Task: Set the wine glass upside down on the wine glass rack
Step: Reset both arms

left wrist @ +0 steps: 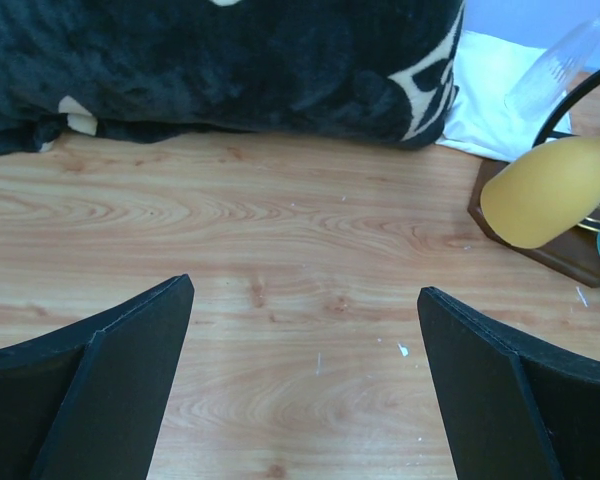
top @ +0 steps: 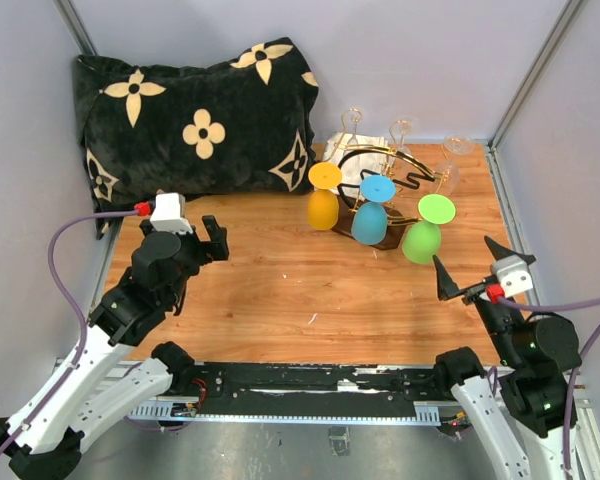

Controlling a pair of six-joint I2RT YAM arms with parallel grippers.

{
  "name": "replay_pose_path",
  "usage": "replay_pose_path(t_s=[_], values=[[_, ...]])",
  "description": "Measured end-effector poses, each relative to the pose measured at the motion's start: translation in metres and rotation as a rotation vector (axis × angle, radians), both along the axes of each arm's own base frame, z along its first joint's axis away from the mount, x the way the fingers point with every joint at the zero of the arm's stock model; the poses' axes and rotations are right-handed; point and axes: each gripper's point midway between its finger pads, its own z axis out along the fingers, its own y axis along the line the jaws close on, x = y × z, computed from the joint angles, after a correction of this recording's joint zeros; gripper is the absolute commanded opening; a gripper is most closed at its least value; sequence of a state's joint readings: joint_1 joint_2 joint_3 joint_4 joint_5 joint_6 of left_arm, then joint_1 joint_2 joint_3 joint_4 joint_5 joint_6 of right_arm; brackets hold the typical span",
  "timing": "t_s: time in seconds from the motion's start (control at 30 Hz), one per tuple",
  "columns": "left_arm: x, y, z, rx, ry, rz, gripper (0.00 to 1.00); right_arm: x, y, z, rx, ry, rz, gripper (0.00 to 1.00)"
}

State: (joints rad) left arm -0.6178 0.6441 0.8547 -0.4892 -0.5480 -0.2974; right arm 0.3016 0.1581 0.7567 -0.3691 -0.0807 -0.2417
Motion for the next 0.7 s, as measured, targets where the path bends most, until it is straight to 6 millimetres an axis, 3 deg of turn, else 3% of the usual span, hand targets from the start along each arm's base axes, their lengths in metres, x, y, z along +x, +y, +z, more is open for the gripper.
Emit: replay_pose_path(t_s=[0.2, 0.7], values=[[-0.004, 0.008, -0.008, -0.013, -0.01, 0.03, 1.0, -0.006, -0.011, 0.005, 0.081, -0.099, -0.052, 0.98], [-0.007, 0.012, -0.002, -0.03, -0.037, 0.038, 1.0, -0.001, -0.011, -0.002, 0.129, -0.082, -0.062, 0.98]])
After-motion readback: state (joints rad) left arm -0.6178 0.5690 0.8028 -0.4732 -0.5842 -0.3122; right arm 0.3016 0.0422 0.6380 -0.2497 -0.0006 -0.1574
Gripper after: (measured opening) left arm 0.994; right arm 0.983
